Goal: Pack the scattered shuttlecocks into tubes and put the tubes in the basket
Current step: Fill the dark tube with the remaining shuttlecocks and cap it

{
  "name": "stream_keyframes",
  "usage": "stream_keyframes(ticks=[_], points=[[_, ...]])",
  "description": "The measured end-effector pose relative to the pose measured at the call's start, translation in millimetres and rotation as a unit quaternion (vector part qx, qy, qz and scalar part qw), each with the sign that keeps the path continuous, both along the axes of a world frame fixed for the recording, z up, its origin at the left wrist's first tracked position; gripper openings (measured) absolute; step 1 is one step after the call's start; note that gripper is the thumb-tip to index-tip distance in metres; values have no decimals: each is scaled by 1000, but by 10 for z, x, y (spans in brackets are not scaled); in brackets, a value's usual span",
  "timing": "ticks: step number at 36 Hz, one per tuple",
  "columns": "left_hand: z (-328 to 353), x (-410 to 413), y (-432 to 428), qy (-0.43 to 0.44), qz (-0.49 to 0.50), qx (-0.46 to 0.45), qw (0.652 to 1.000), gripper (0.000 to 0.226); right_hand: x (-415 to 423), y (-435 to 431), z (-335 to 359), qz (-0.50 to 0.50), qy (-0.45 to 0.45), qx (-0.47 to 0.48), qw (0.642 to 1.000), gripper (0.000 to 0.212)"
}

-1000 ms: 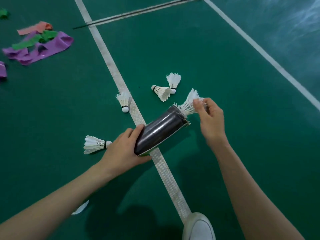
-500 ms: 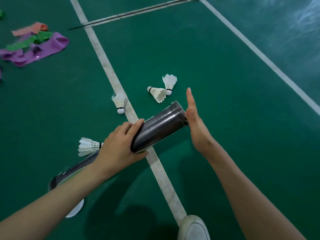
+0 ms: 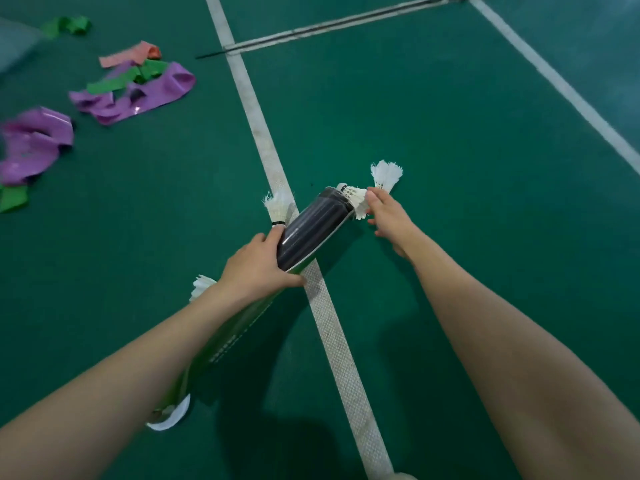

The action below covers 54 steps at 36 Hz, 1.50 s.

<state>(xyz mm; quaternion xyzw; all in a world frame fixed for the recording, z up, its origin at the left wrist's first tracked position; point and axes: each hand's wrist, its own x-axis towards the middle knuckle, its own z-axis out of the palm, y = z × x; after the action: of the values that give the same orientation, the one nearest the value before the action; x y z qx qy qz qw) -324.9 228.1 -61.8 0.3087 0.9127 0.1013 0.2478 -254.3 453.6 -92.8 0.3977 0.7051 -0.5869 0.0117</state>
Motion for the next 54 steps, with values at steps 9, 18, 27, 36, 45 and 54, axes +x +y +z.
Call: stream_keyframes(ticks=[9, 18, 27, 36, 45, 54], points=[[-76, -13, -15, -13, 21, 4, 1000, 95, -179, -96, -56, -33, 9, 32, 999, 37], [-42, 209, -66, -16, -46, 15, 999, 104, 635, -141, 326, -176, 160, 175, 955, 19], [105, 717, 72, -31, -148, 95, 984, 98, 1373, -245, 697, -92, 171, 187, 963, 28], [158, 969, 106, -2, -178, 140, 974, 97, 1788, -351, 900, -64, 149, 108, 981, 67], [210, 871, 152, 24, -178, 137, 974, 96, 1585, -203, 837, 43, 127, -14, 991, 92], [119, 443, 319, -32, -85, 38, 995, 92, 745, 46, 327, -115, 105, 71, 985, 29]])
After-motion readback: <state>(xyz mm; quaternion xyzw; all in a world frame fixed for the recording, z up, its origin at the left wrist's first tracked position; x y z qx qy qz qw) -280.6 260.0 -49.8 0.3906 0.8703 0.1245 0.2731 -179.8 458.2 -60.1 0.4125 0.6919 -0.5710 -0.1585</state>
